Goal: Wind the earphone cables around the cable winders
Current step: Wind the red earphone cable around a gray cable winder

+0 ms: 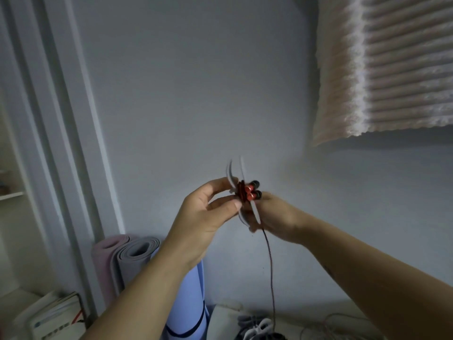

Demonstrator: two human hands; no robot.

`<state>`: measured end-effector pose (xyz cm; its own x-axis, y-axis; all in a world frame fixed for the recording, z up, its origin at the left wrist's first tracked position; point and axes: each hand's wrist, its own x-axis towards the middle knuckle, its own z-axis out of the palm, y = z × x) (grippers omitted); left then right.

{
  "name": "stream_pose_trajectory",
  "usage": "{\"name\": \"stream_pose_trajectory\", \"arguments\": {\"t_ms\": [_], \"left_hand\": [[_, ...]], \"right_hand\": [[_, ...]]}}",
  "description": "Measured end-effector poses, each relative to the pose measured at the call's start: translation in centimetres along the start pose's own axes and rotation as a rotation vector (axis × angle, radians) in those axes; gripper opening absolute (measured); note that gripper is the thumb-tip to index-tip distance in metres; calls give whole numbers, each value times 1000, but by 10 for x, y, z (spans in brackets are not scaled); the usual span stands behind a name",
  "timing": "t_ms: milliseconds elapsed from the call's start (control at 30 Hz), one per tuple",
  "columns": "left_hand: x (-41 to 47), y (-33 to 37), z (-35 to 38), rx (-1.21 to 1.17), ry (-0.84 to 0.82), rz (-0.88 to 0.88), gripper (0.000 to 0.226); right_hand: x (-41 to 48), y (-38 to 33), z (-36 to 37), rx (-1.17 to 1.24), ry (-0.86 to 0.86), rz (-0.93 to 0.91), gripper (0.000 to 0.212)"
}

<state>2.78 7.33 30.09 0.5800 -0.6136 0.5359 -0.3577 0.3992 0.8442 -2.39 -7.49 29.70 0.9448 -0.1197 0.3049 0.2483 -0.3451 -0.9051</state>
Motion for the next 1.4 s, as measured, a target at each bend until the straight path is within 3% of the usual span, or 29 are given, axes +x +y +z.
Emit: {"name": "stream_pose_trajectory", "arguments": {"t_ms": [167,333,533,733,867,1033,1167,1233,1300,1400], "left_hand": [[6,-11,-13,-111,215,-67,27],[7,-28,-22,20,385,-110,26],[2,-35,-21,314,294,-52,31],[-7,-33,-17,387,118,-47,33],[-13,-25,-14,313,-6,-45,30],[-19,-12,-7,227,-101,2,32],[-15,-9,-2,96,-33,40,32],[-13,-10,-2,-11,40,13,31],[-12,-14,-4,-77,113,-24,29],[-8,-25,-13,-158,217,-94,27]], "right_hand": [[-14,11,13,-315,-20,-15,36],[-20,5,19,-686,8,-109,34],[-20,-23,13,-892,95,-213,28],[-15,-49,-6,-849,270,-342,15],[-12,-51,-16,-637,299,-335,19],[-6,-32,-23,-149,235,-115,22],[-3,0,-3,195,117,27,13],[-6,17,6,272,81,104,24],[-13,25,12,213,88,133,41],[-23,24,22,-170,122,95,31]]}}
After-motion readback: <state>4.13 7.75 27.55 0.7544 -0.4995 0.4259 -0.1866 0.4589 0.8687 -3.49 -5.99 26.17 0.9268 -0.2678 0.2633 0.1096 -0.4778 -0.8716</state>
